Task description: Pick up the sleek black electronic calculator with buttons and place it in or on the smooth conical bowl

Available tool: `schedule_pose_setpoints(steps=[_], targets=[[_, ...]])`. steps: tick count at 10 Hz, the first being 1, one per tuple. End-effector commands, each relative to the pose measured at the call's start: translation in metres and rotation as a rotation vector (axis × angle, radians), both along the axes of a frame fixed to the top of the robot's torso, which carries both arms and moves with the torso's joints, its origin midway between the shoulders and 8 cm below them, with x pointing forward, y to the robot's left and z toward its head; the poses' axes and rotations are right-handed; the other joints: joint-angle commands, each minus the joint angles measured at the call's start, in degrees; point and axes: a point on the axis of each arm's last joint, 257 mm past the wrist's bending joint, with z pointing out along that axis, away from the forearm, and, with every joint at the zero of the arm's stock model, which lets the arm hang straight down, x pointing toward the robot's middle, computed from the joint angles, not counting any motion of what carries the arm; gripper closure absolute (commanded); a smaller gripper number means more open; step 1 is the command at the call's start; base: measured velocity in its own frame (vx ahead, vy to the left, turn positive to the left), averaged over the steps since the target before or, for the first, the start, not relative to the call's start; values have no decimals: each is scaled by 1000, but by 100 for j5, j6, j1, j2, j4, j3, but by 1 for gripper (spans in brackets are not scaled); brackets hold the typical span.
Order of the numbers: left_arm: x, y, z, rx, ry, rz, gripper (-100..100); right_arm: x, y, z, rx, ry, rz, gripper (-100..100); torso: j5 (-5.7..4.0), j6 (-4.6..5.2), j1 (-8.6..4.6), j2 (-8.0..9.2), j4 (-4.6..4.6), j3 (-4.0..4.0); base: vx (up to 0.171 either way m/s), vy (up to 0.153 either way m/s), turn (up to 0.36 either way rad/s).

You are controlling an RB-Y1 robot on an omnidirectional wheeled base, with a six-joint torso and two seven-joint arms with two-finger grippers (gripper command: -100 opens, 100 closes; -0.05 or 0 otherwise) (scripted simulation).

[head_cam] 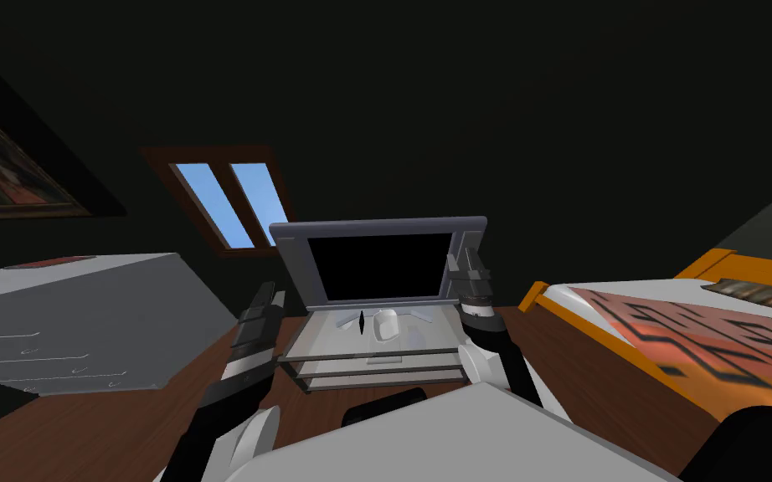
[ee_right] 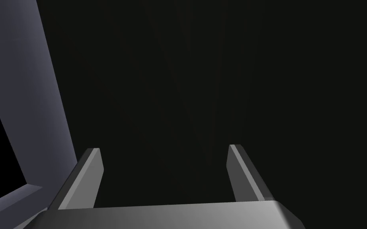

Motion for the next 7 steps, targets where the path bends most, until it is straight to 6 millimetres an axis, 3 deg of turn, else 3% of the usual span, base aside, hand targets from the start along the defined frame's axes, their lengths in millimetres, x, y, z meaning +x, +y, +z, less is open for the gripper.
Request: schedule_pose_setpoints(steps=[1,7], targets=[[9,-1,-11,27,32,-7,-100,0,0,0,0,0,0,0,0,0,0,0,0,0,8,7,-101],[49,2,-64,106,170,-2,-100,0,0,0,0,0,0,0,3,-1,11,-7,-2,-4,14,25,-96]])
